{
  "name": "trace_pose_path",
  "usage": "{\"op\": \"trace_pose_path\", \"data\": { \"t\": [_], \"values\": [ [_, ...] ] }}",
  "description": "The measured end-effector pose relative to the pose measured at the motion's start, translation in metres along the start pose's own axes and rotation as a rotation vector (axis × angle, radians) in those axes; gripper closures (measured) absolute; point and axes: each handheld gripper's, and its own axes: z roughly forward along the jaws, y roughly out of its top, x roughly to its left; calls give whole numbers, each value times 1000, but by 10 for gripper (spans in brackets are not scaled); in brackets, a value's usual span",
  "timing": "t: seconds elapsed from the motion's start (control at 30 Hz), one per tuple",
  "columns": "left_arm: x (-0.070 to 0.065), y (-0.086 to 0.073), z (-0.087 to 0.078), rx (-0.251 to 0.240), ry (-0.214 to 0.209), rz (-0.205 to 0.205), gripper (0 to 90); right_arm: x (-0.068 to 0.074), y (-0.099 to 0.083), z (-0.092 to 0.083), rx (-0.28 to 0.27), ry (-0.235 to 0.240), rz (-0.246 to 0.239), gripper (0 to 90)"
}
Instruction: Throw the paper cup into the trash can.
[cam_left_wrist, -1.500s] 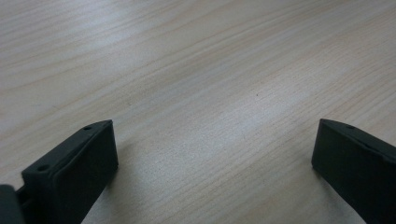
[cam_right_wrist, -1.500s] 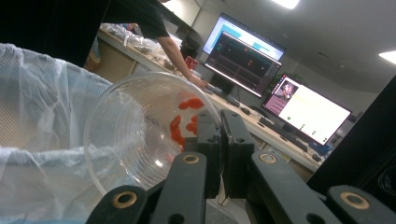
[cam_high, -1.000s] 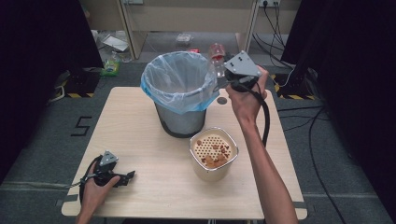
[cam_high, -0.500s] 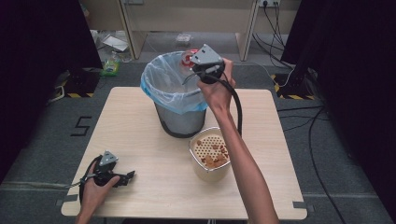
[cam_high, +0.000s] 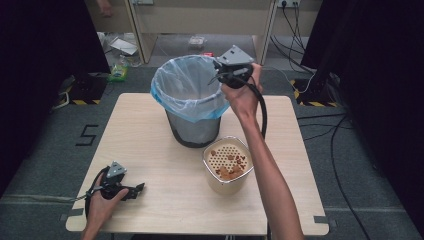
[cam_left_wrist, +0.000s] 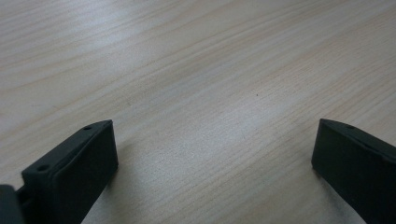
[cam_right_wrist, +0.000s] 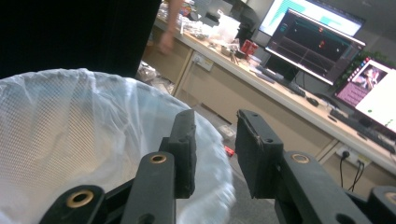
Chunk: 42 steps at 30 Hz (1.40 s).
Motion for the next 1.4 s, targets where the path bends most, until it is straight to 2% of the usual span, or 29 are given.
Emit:
{"op": "trace_pose_path", "data": {
  "t": [0.07,0.1,0.13,0.23,0.47,0.6,0.63,0.83,0.87,0.93,1.03,1.07,1.2,1.23,1.27,1.33,1.37,1.4],
  "values": [
    [0,0,0,0,0,0,0,-12,-7,-13,15,-13,11,647],
    [0,0,0,0,0,0,0,-12,-7,-13,15,-13,11,647],
    [0,0,0,0,0,0,0,-19,-14,-23,33,-17,27,624],
    [0,0,0,0,0,0,0,-27,-23,-33,50,-20,37,598],
    [0,0,0,0,0,1,0,-38,-48,-51,89,-25,74,540],
    [0,0,0,0,0,1,0,-44,-72,-65,121,-28,107,521],
    [0,0,0,0,0,1,0,-44,-72,-65,121,-28,107,521],
    [0,0,0,0,0,1,0,-47,-102,-79,155,-28,151,498],
    [0,0,0,1,0,1,0,-47,-112,-84,167,-27,159,489],
    [0,0,0,1,0,1,0,-47,-115,-85,172,-27,165,484],
    [0,0,0,1,0,1,0,-46,-134,-95,192,-32,181,455],
    [0,0,0,1,0,1,0,-46,-134,-95,192,-32,181,455],
    [0,0,0,1,0,1,0,-42,-155,-105,208,-24,215,429],
    [0,0,0,1,0,2,0,-40,-169,-110,214,-29,236,414],
    [0,0,0,1,0,1,0,-39,-173,-111,219,-28,243,408],
    [0,0,0,0,0,1,0,-38,-179,-113,228,-27,249,406],
    [0,0,0,1,0,1,0,-34,-194,-116,246,-25,251,398],
    [0,0,0,1,0,1,0,-34,-194,-116,246,-25,251,398]
  ]
}}
